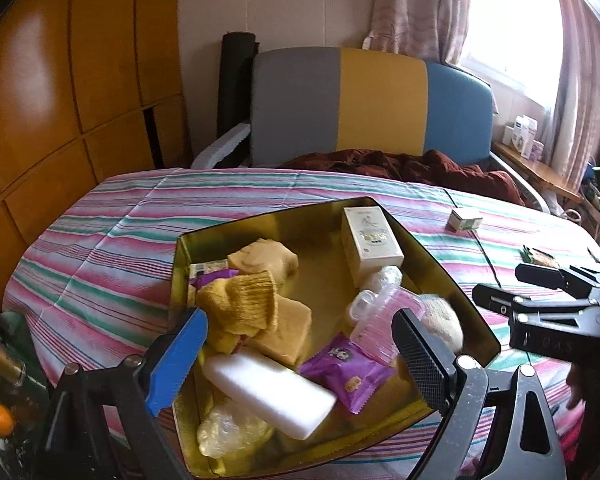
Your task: Organize objects
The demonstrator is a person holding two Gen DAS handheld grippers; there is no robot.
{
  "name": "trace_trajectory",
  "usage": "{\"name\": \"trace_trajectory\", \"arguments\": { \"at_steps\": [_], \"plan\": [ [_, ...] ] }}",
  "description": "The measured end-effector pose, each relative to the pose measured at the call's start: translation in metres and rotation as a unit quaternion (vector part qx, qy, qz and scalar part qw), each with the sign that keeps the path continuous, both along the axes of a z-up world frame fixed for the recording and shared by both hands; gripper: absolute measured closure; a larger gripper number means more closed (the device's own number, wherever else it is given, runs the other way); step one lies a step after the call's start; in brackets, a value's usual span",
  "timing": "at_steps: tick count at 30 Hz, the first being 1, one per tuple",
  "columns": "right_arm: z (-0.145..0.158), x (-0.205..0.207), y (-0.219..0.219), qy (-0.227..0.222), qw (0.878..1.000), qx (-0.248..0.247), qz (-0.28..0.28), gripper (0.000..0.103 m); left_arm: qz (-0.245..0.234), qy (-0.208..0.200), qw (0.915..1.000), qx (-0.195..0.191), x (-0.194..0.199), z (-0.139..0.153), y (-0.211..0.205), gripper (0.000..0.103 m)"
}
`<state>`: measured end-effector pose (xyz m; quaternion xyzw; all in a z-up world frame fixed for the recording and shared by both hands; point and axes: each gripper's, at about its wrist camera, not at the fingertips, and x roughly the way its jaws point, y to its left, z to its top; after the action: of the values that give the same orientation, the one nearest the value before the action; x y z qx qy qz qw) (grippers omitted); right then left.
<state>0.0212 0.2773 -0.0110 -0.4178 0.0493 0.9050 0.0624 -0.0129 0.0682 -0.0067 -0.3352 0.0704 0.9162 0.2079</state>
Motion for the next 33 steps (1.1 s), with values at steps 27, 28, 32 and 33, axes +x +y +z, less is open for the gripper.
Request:
{"name": "trace_trajectory", "arguments": {
  "at_steps": [27, 28, 32, 33],
  "plan": [
    [-0.022, 0.024, 0.291, -0.083, 0.961, -0.081, -0.252, 0.026, -0.052, -0.030, 0.9982, -0.008, -0.010, -0.013, 0.036, 0.009],
    [-0.024, 0.022, 0.302, -0.084, 0.959, -0.085, -0.257, 0.026, -0.052, -0.032, 0.9981, -0.010, -0.011, -0.014, 0.037, 0.009],
    [-0.033, 0.011, 0.337, -0.087, 0.954, -0.098, -0.269, 0.025, -0.050, -0.038, 0.9979, -0.015, -0.016, -0.017, 0.040, 0.009],
    [-0.037, 0.005, 0.345, -0.090, 0.955, -0.101, -0.264, 0.025, -0.051, -0.040, 0.9978, -0.016, -0.017, -0.018, 0.042, 0.009]
  ]
}}
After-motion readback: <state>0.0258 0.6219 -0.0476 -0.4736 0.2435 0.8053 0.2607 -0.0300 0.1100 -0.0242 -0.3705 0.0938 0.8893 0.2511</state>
